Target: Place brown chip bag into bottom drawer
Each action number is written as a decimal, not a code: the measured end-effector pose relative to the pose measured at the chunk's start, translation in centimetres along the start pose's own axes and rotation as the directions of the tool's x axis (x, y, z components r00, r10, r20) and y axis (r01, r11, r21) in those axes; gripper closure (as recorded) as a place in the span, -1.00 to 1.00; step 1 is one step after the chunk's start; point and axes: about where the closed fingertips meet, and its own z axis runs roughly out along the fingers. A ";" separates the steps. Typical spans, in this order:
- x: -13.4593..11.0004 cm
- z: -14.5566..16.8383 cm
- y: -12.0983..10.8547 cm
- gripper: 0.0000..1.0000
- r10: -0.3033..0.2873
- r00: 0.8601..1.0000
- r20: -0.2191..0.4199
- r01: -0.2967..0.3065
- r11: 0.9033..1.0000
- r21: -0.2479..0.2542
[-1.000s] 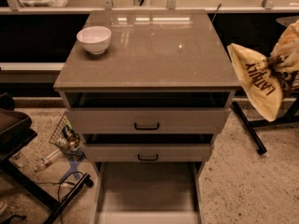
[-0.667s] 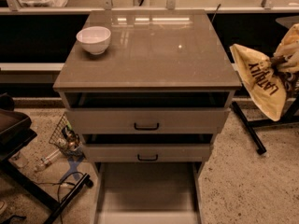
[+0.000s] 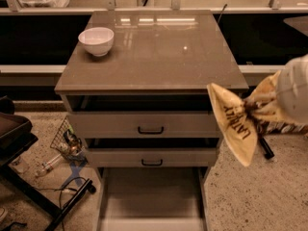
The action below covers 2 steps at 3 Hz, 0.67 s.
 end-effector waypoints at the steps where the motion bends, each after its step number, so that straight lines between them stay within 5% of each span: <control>1: -4.1 4.0 4.2 1.00 0.022 0.993 0.116 -0.024 1.000 0.018; 2: -6.5 10.6 9.5 1.00 0.047 0.976 0.213 -0.042 0.999 -0.027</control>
Offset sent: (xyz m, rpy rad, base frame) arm -0.0472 0.0933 -0.2737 0.3087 0.1655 0.1285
